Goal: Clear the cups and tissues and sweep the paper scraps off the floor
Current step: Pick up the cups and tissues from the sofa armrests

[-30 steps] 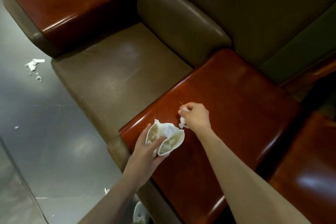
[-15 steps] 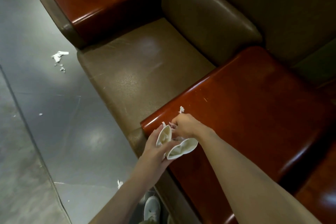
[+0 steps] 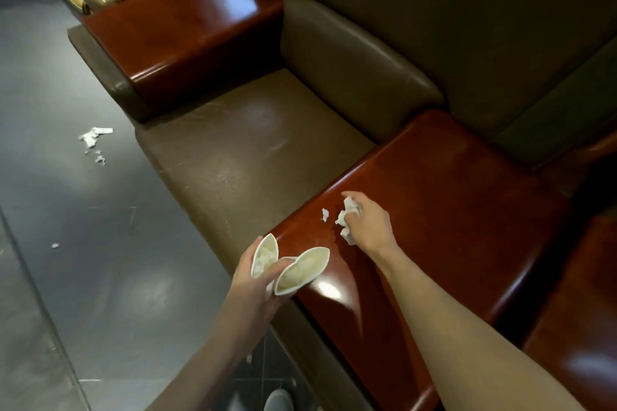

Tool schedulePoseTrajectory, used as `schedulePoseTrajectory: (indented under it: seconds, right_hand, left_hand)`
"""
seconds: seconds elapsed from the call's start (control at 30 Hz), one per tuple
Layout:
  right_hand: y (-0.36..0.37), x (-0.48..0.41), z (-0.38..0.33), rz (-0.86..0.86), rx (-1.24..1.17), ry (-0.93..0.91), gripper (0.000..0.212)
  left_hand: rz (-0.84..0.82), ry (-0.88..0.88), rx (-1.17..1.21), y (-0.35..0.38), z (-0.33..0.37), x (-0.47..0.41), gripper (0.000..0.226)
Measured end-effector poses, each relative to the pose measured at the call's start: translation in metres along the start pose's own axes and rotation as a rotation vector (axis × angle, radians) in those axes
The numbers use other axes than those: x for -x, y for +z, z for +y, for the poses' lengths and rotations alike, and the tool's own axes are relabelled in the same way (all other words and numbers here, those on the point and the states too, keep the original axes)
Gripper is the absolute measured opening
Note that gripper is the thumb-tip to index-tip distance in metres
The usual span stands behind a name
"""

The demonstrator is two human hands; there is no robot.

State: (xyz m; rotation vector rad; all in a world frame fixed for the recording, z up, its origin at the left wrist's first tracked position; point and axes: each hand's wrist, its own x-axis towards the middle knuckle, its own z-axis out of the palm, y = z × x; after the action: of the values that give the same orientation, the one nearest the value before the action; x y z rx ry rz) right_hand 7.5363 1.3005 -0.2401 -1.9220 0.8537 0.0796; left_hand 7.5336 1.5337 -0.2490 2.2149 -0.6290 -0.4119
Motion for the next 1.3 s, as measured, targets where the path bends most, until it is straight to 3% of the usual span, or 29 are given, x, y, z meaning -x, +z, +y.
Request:
schedulePoseTrajectory:
  seconds: [0.1, 0.23, 0.33, 0.4, 0.47, 0.63, 0.83, 1.03, 1.3]
  right_hand:
    - [0.027, -0.025, -0.004, 0.038, 0.153, -0.032, 0.037]
    - [0.052, -0.046, 0.009, -0.004, 0.357, -0.035, 0.041]
    - [0.055, -0.048, 0.014, 0.025, 0.46, -0.097, 0.029]
    - [0.049, -0.044, 0.016, 0.011, 0.338, -0.042, 0.018]
    - [0.035, -0.032, 0.018, 0.023, 0.022, 0.111, 0.009]
    - [-0.017, 0.019, 0.006, 0.044, -0.429, 0.213, 0.013]
    - [-0.093, 0.114, -0.024, 0.213, -0.474, 0.175, 0.013]
    - [-0.151, 0.238, -0.017, 0.521, -0.543, 0.243, 0.01]
    - [-0.193, 0.435, 0.062, 0.935, -0.69, 0.358, 0.008]
  left_hand:
    - [0.029, 0.043, -0.001, -0.002, -0.007, -0.012, 0.038]
    - [0.104, 0.008, 0.024, -0.001, -0.011, -0.026, 0.037]
    - [0.107, -0.026, -0.014, 0.001, -0.014, -0.029, 0.038]
    - [0.094, -0.028, -0.029, 0.003, -0.014, -0.027, 0.037]
    - [0.098, -0.017, -0.035, 0.005, -0.011, -0.024, 0.035]
    - [0.024, -0.083, 0.127, -0.001, 0.026, -0.023, 0.03]
    - [-0.066, 0.126, 0.084, -0.02, 0.095, -0.012, 0.032]
    - [-0.283, 0.364, 0.013, -0.031, 0.177, 0.017, 0.036]
    - [-0.654, 0.649, 0.011, 0.05, 0.315, 0.132, 0.047]
